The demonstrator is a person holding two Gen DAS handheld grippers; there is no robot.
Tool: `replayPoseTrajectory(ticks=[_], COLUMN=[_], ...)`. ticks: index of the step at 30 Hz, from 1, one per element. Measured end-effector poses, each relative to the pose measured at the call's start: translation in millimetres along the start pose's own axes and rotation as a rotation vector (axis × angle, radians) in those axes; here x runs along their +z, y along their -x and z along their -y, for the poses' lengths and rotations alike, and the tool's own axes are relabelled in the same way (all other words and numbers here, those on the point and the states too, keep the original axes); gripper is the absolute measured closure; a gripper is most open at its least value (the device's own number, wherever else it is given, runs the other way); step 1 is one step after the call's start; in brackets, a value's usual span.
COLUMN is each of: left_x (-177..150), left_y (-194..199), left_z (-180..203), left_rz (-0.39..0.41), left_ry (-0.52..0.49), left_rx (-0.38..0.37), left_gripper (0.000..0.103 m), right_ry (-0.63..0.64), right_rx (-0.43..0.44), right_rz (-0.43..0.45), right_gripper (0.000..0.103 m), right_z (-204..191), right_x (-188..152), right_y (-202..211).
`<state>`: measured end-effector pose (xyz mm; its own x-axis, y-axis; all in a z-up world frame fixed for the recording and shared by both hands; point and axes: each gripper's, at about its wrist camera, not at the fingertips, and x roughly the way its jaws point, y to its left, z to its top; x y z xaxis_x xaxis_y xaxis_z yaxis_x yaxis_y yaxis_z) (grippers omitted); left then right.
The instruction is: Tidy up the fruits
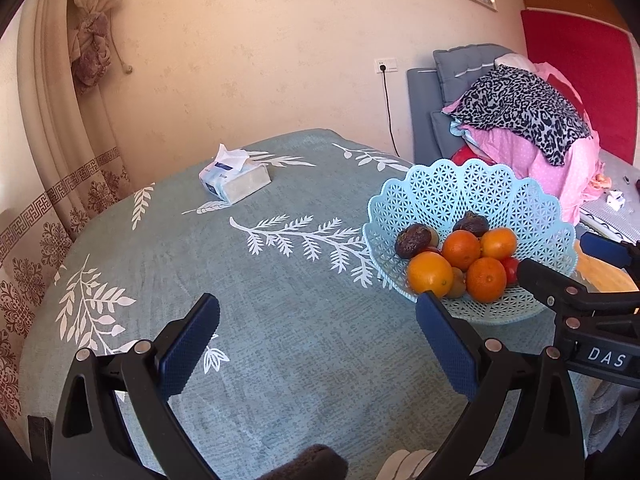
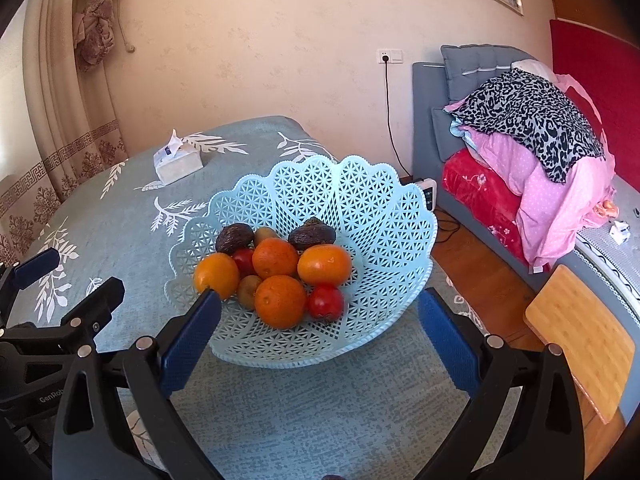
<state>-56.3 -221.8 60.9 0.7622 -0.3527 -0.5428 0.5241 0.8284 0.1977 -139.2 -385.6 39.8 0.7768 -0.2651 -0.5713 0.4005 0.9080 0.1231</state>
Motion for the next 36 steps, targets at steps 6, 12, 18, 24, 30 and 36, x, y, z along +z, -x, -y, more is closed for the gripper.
replayPoseTrajectory(ticks=[6,12,18,24,30,36], left_x=[2.8,3.1,2.7,2.1,0.0,-17.7], left_y=[-3.3,-6.0,-8.8,-10.7,-12.7,-8.3], left_z=[2.2,7.9,11.0,4.7,-8.6,-54.4], left_rz=[-0.013,-0.017,-0.022,-0.049,-0.08,-0.126], left_ry=[-0.001,-0.026,-0.037,0.003,0.042,0.133], left_rx=[0.008,0.016,0.014,-0.046,-0.025,0.063], left_gripper=[0.005,0.005,0.005,0.005,0.005,0.005], right_ry=[-0.008,-0.018,-0.024,-0.027,-0.026,0.011], right_rx=[0.0,-0.006,-0.01,-0.013,-0.01,0.024], right_rz=[-0.005,-0.008,-0.006,-0.001,0.003,0.042], right_gripper=[0.003,0.003,0.003,0.003,0.003,0.003], right_z=[1.8,5.5,7.7,7.7,7.2,-13.1], right_x=[-0.3,-1.0,-0.1,0.2,0.7,4.6], right_y=[-2.4,-4.8,-5.5,-4.8,-3.1,14.4])
